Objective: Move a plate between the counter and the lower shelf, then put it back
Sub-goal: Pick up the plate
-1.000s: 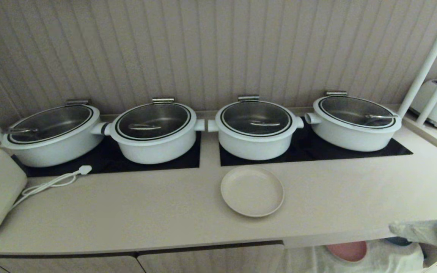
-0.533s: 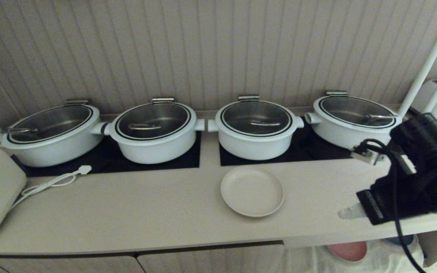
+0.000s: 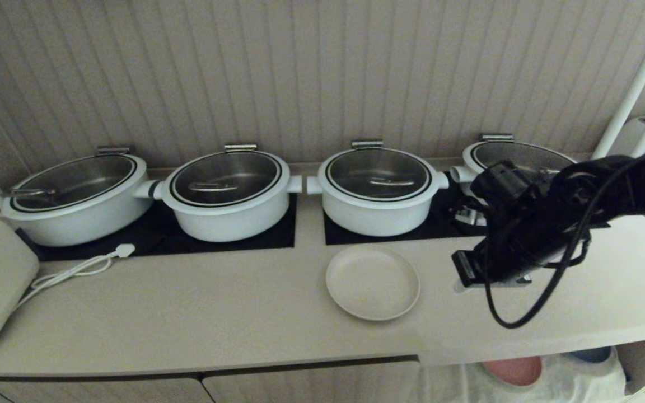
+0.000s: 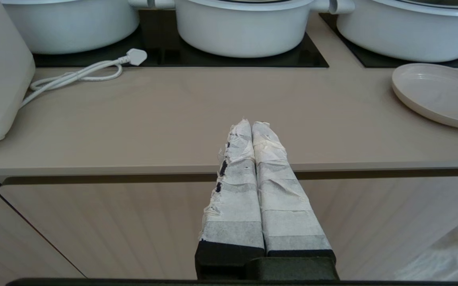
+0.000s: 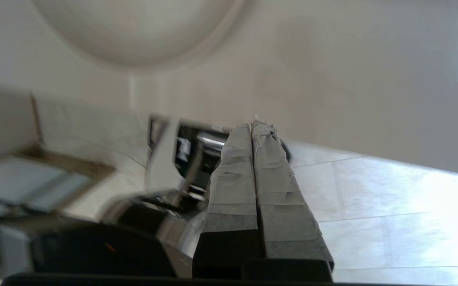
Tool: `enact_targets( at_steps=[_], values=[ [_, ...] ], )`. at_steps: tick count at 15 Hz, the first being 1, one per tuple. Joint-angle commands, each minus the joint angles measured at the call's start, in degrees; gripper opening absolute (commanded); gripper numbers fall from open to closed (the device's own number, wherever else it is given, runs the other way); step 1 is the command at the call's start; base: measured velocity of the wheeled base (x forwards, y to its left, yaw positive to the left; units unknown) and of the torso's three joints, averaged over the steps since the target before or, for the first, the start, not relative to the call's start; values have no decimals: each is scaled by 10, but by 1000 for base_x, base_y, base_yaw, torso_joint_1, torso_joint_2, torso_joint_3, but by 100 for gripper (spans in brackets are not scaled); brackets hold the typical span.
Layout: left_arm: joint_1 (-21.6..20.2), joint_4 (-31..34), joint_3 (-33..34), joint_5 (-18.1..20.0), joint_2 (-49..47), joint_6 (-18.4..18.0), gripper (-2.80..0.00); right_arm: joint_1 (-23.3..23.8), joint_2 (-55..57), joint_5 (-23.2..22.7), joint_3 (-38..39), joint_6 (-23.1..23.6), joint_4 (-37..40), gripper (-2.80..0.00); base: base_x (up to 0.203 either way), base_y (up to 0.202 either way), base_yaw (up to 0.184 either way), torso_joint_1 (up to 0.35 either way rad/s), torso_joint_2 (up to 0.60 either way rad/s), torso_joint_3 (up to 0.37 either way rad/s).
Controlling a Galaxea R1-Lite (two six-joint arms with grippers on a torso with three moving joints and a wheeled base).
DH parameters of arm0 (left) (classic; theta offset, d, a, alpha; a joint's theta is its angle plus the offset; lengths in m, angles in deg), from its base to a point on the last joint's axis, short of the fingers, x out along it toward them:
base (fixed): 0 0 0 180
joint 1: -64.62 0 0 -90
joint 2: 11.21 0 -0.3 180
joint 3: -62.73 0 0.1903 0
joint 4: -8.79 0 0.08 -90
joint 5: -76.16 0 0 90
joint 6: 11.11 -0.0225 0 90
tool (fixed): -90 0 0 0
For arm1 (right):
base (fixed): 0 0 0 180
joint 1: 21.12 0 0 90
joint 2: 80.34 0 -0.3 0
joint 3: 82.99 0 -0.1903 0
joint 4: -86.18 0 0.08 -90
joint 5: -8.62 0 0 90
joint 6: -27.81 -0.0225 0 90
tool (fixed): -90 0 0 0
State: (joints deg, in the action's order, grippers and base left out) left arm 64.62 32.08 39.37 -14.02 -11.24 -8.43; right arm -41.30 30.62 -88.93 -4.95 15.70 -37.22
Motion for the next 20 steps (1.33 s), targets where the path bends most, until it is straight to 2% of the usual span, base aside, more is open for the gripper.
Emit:
enact_targets(
  at_steps=[1, 9, 10, 20],
  values=[
    [0, 0, 0, 0, 0, 0, -280, -6, 53, 2, -56, -25, 23, -280, 0, 0, 0, 0, 0, 0],
    [0, 0, 0, 0, 0, 0, -280, -27, 109, 3, -122, -30, 50, -280, 0, 0, 0, 0, 0, 0],
    [0, 0, 0, 0, 0, 0, -280, -28, 109, 3, -122, -30, 56, 0, 0, 0, 0, 0, 0, 0],
    [0, 0, 0, 0, 0, 0, -280, -27, 111, 3, -119, -28, 63, 0, 0, 0, 0, 0, 0, 0]
  ],
)
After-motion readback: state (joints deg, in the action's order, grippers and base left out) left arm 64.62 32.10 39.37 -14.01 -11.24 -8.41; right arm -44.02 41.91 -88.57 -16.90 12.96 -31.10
